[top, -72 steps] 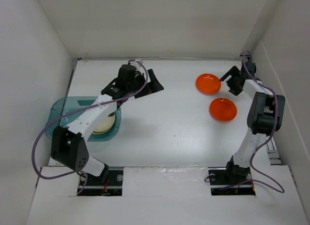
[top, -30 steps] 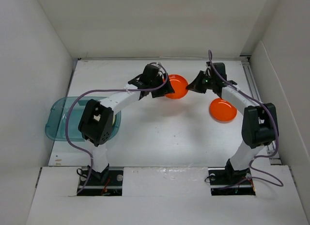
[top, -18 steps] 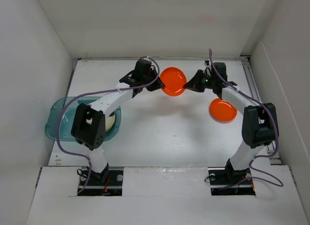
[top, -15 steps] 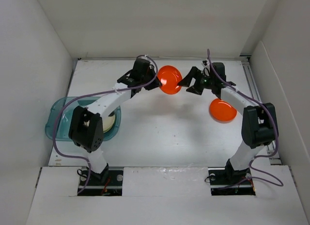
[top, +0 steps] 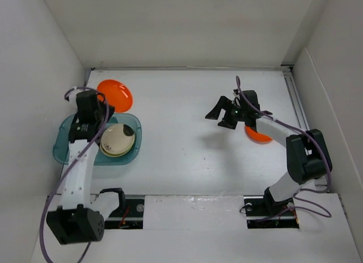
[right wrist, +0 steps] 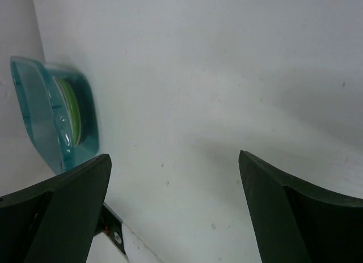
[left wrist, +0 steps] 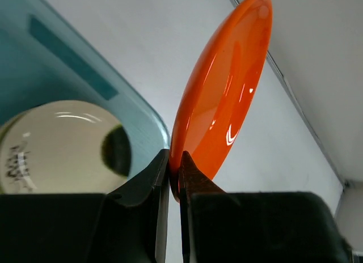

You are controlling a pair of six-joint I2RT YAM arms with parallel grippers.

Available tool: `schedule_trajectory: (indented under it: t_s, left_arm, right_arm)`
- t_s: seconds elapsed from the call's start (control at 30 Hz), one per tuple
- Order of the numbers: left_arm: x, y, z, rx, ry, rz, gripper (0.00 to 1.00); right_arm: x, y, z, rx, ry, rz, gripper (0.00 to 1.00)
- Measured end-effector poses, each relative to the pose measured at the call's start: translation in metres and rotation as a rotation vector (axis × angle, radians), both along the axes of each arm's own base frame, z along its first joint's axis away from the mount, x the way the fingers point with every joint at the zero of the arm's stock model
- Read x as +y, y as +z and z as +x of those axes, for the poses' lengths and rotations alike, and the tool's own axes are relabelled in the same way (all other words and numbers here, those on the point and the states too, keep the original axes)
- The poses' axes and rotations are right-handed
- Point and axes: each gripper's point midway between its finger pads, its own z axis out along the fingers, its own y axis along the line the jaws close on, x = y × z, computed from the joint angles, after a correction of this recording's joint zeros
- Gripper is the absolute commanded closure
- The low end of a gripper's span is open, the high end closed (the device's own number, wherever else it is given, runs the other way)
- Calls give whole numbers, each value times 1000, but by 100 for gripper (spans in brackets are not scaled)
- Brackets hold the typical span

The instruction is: Place the plates into the plastic bin on the countertop

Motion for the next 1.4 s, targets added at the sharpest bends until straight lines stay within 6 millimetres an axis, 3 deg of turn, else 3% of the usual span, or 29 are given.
schedule_trajectory:
  t_s: [0.07,0.13,0.2,0.3,0.4,0.53,0.57,0.6,0.63,0.7,0.93,1.03,1.1,1.23,1.3,1.33,1.37,1.4]
  left_arm:
    - [30,0,-23,-11,100,8,100]
    - [39,-9,-37,3,133,9,100]
    - [39,-27,-46,43,134,6,100]
    - [36,-71,-59,155,127,-4,100]
    - [33,-108,-76,270,123,-13,100]
    - [32,-116,-82,296,126,-21,97]
    - [32,-115,-83,289,127,-21,76]
    - [31,-111,-82,272,129,-26,48]
    - [32,-110,-82,268,128,-22,48]
    - [32,-105,-82,246,131,-22,1]
    - [29,-95,-81,207,116,-28,0]
    - [24,-83,-80,168,73,-26,0]
    - [17,-68,-75,120,22,-27,0]
    - [-13,-26,-51,-11,-154,-48,0]
    - [-45,-9,-36,-49,-277,-54,0]
    - [-69,-1,-28,-65,-356,-55,0]
    - [-112,11,-19,-84,-475,-50,0]
    - [-128,14,-15,-93,-517,-49,0]
  right_arm:
    - [5,5,-12,-16,13,-4,0]
    - [9,15,-22,-47,13,-8,0]
    - [8,24,-32,-78,1,-13,0]
    - [7,45,-50,-153,-25,-22,0]
    - [8,82,-68,-255,-33,-1,0]
    - [-3,128,-84,-377,-65,30,0]
    - [-7,135,-88,-395,-75,30,0]
    - [-11,139,-91,-408,-88,26,0]
    - [-14,142,-94,-414,-95,23,0]
    - [-21,147,-100,-430,-112,11,0]
    - [-50,174,-125,-535,-194,26,0]
    - [-68,166,-124,-523,-277,10,0]
    - [-84,149,-118,-479,-360,-9,0]
    - [-123,83,-110,-274,-558,-67,0]
    - [-145,49,-109,-164,-661,-101,0]
    - [-156,33,-109,-113,-708,-118,0]
    - [-166,19,-111,-65,-753,-137,0]
    - [-175,7,-112,-22,-790,-154,0]
